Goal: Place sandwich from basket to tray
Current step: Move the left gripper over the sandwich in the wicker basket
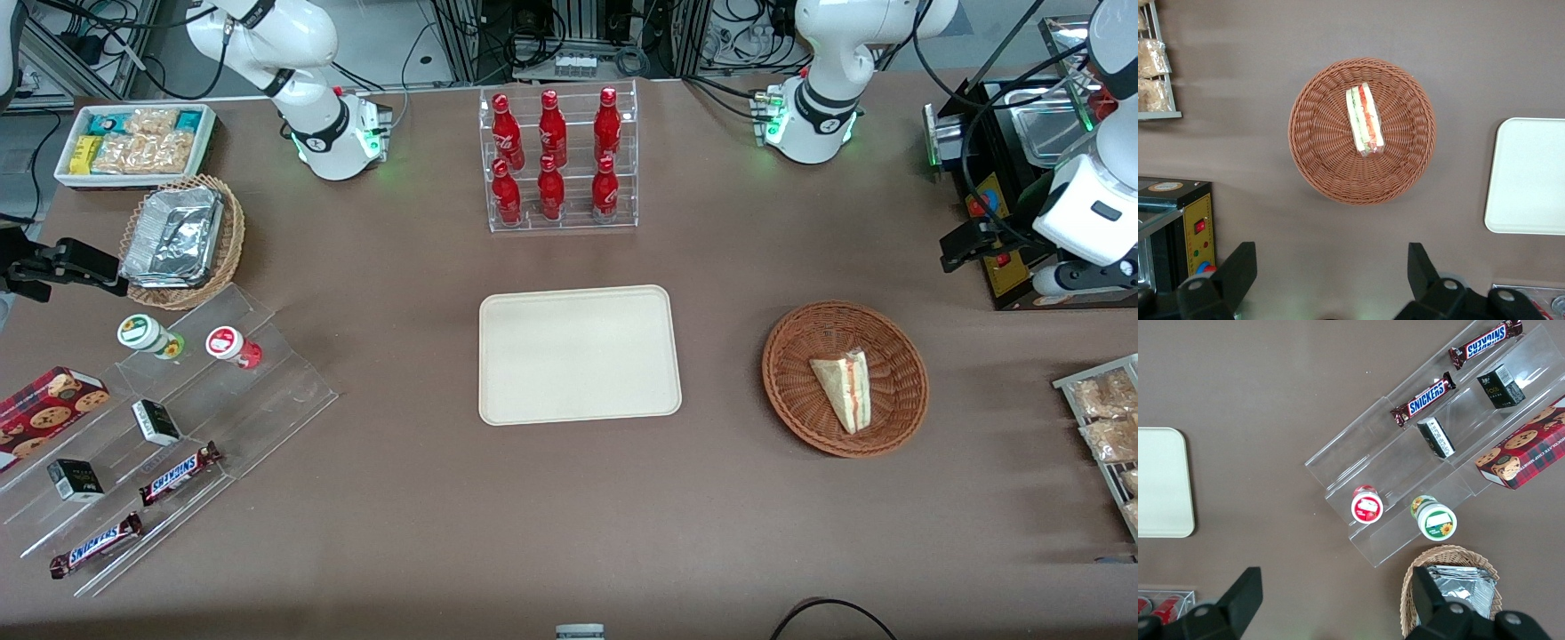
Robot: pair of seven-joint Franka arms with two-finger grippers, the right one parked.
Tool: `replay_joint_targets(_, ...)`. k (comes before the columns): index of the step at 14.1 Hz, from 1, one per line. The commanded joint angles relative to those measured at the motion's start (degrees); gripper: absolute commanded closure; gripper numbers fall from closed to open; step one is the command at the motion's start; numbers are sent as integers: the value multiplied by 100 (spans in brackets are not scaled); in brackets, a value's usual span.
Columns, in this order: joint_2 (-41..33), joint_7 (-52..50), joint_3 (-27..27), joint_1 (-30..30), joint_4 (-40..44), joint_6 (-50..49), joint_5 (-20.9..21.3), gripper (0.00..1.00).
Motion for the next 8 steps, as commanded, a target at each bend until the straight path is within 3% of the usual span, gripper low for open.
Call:
replay_joint_targets(1, -25, 131, -70, 60, 28, 37, -91, 0)
replay_joint_targets(8, 686, 60, -70, -1, -86, 791, -4, 0)
